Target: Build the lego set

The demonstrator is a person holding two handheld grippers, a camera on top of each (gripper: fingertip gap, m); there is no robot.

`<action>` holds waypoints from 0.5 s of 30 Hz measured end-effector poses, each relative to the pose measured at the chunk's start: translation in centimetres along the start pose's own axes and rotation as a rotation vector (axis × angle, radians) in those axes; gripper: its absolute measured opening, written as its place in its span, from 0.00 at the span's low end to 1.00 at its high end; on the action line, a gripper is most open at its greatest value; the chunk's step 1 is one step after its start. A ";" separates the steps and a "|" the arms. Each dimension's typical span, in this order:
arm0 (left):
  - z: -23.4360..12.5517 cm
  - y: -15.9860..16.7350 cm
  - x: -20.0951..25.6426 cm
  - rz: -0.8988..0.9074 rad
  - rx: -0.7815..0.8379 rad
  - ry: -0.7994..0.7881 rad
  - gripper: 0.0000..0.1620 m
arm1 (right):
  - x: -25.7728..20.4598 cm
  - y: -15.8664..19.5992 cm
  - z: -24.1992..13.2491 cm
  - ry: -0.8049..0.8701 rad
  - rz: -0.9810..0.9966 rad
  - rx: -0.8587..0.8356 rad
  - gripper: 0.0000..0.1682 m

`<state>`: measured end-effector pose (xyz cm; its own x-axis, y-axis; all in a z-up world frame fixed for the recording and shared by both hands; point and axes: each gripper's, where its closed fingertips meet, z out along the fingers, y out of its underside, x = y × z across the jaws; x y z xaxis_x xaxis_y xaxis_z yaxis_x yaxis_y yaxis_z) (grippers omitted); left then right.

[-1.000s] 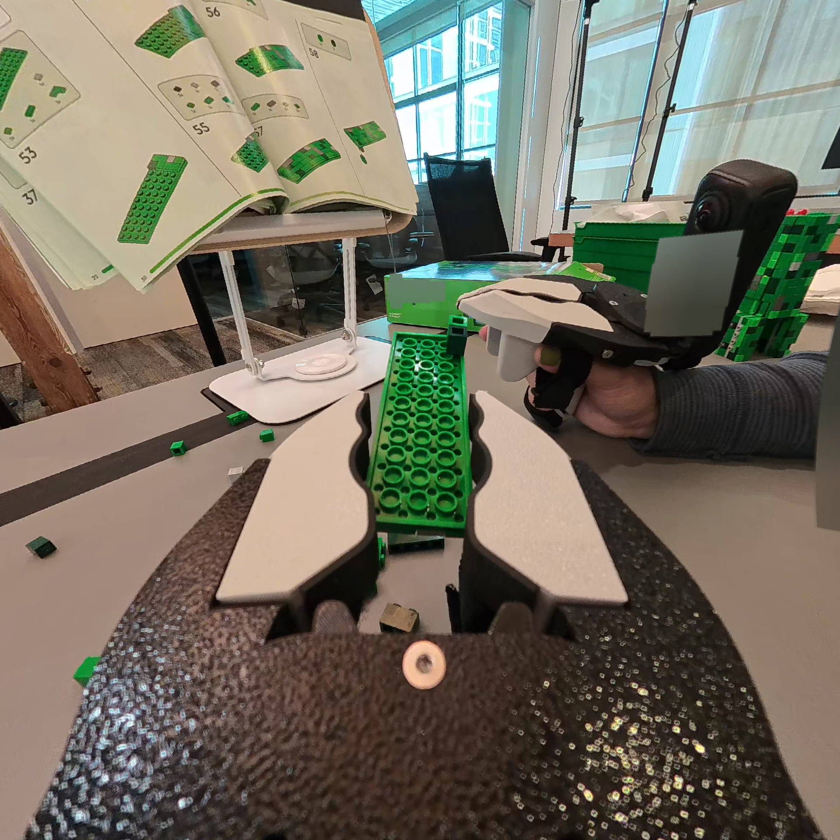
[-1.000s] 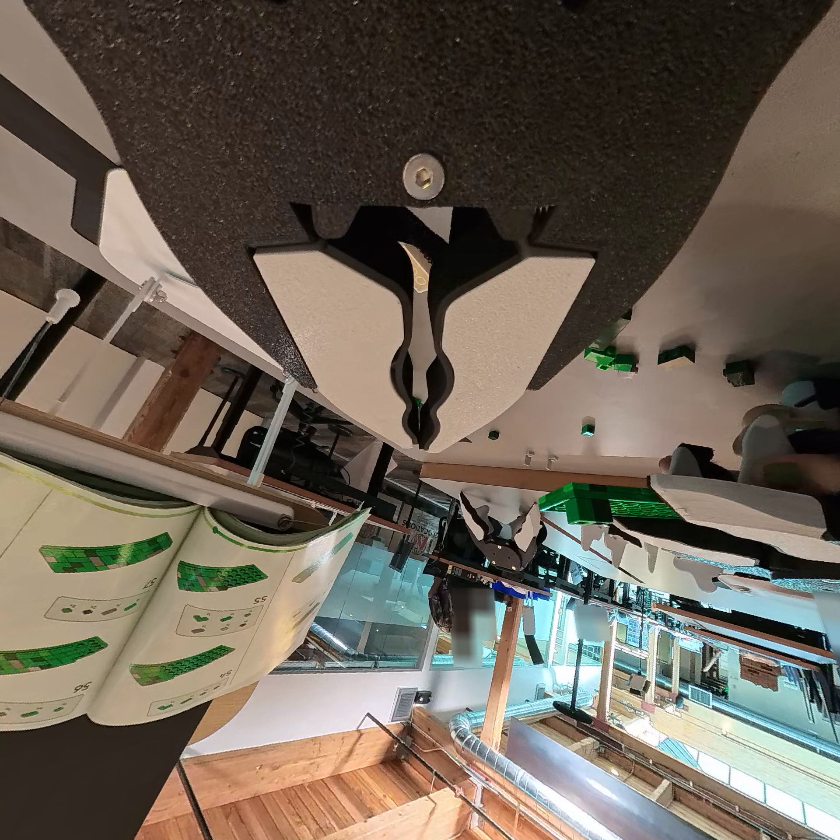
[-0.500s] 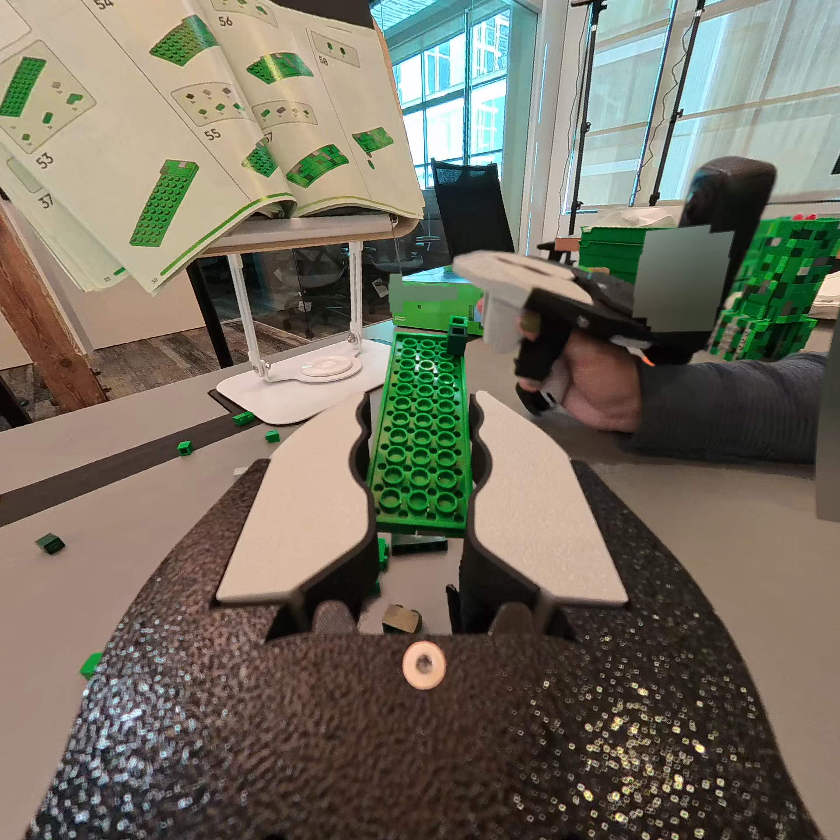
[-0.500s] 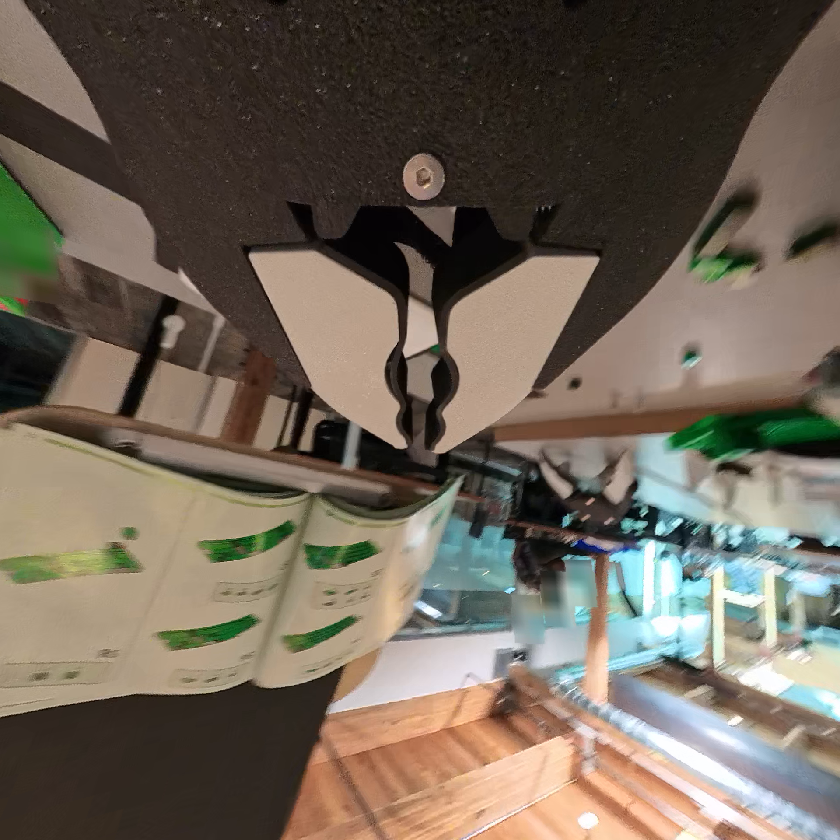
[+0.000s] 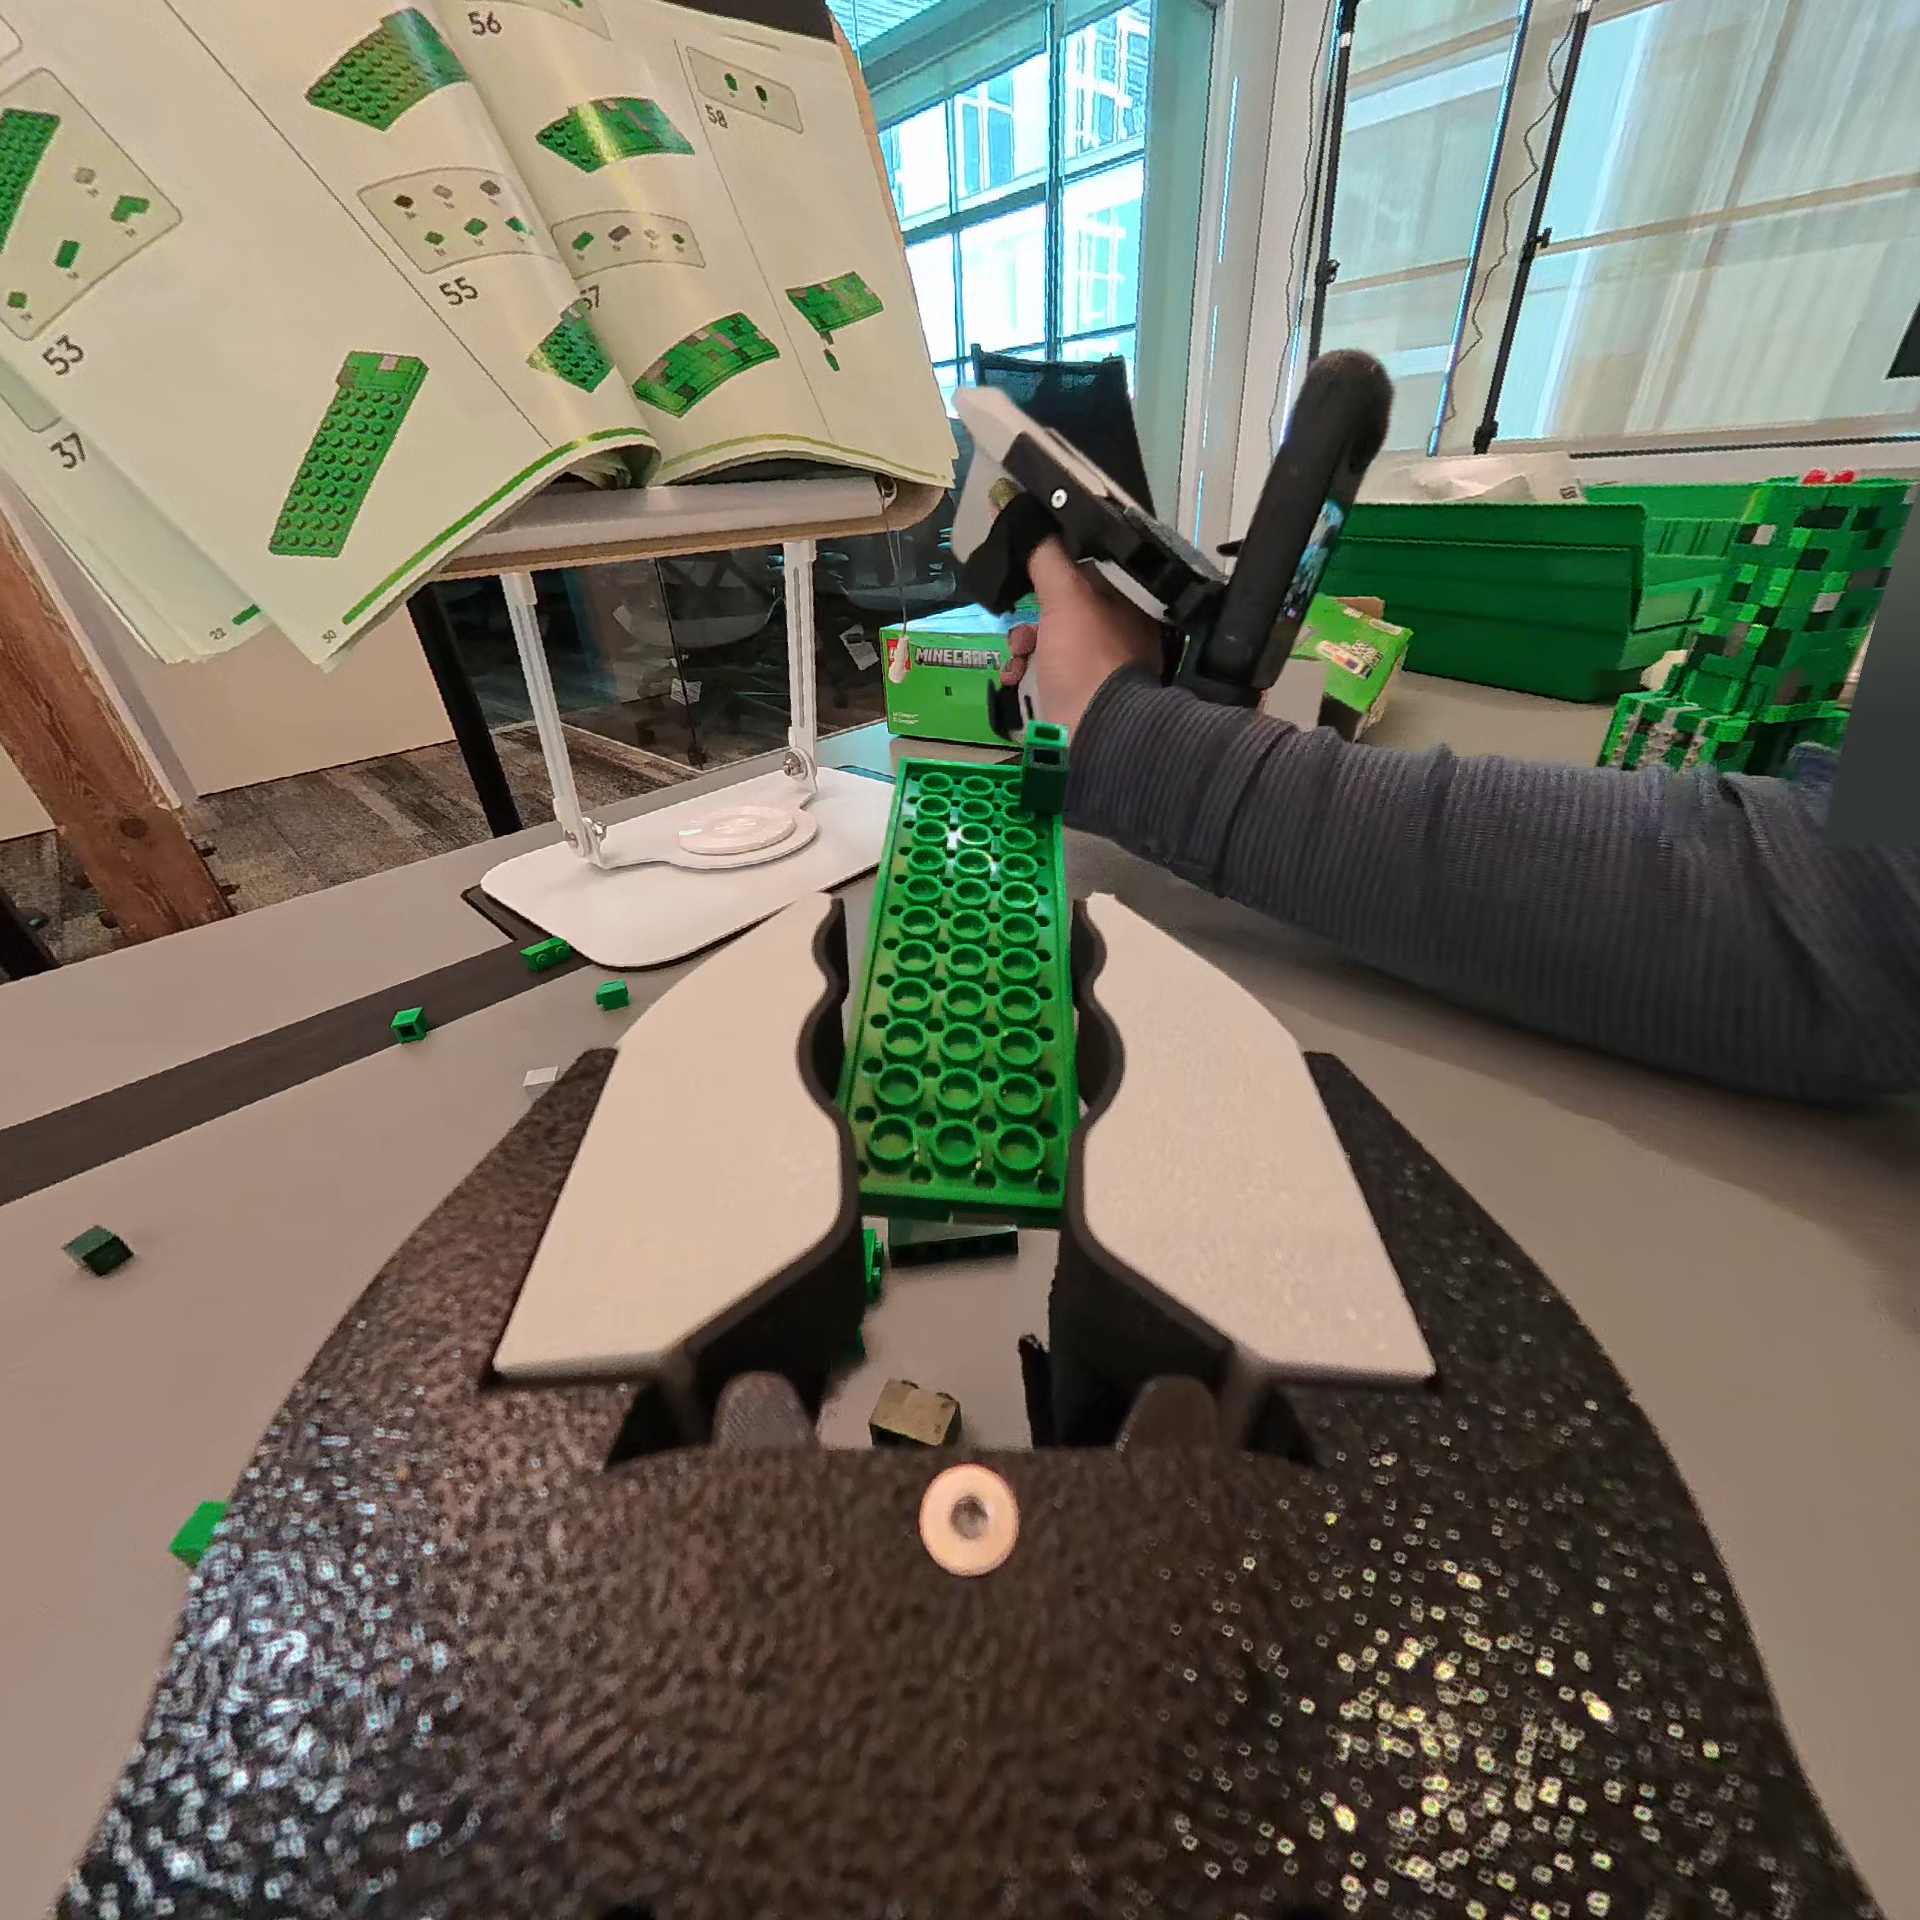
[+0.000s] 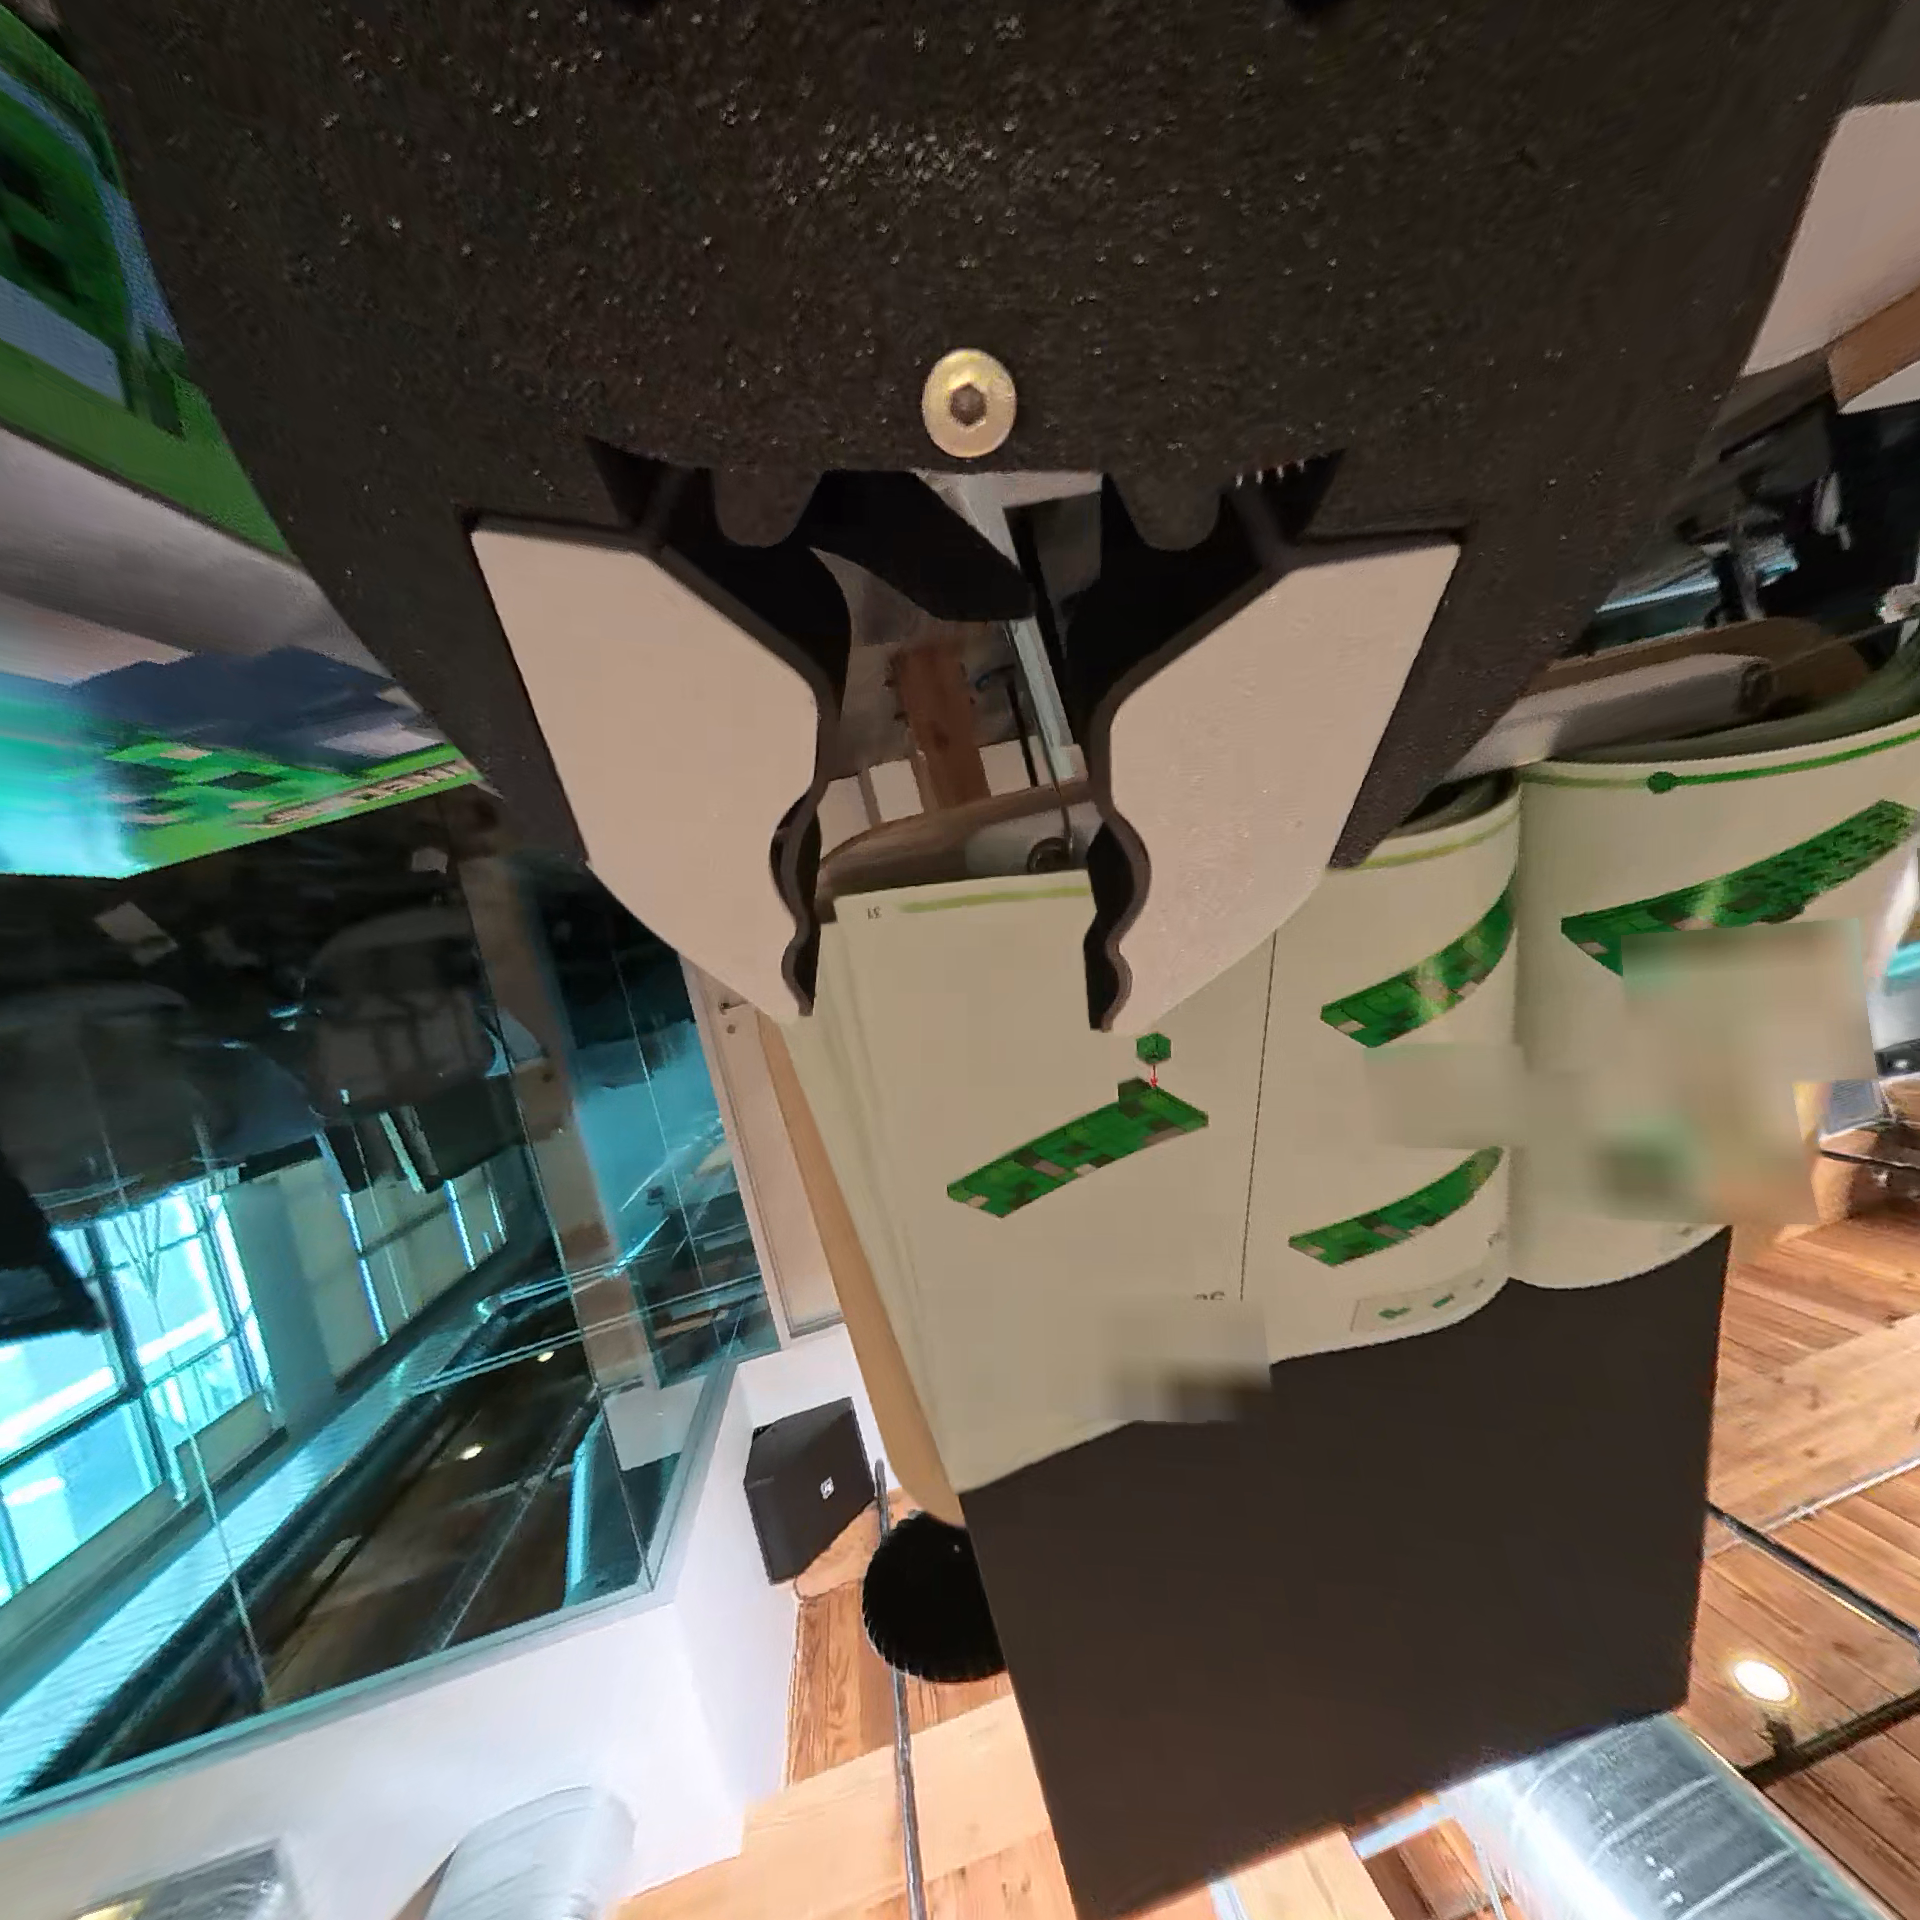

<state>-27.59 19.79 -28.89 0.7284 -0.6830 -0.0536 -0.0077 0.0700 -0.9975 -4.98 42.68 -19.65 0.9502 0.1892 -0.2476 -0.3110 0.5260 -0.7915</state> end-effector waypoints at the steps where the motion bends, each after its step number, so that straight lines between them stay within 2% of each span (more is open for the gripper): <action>1: 0.0 0.0 0.0 -0.001 0.000 0.001 0.25 | 0.1 0.4 0.1 0.000 0.004 -0.010 0.29; 4: 0.0 0.0 0.0 0.000 -0.001 0.001 0.25 | 0.7 1.4 0.5 0.018 0.025 -0.043 0.30; 10: 0.0 0.1 0.1 0.008 -0.005 0.004 0.25 | 0.0 2.6 1.0 -0.065 0.144 -0.095 0.30; 15: 0.0 0.0 0.2 0.011 -0.004 0.004 0.25 | -0.3 2.8 1.3 -0.095 0.158 -0.115 0.30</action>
<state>-27.46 19.69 -28.95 0.7252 -0.6855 -0.0647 -0.0182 0.0749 -0.9970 -6.17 45.17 -21.09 0.8817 0.3426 -0.3243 -0.4470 0.3868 -0.8066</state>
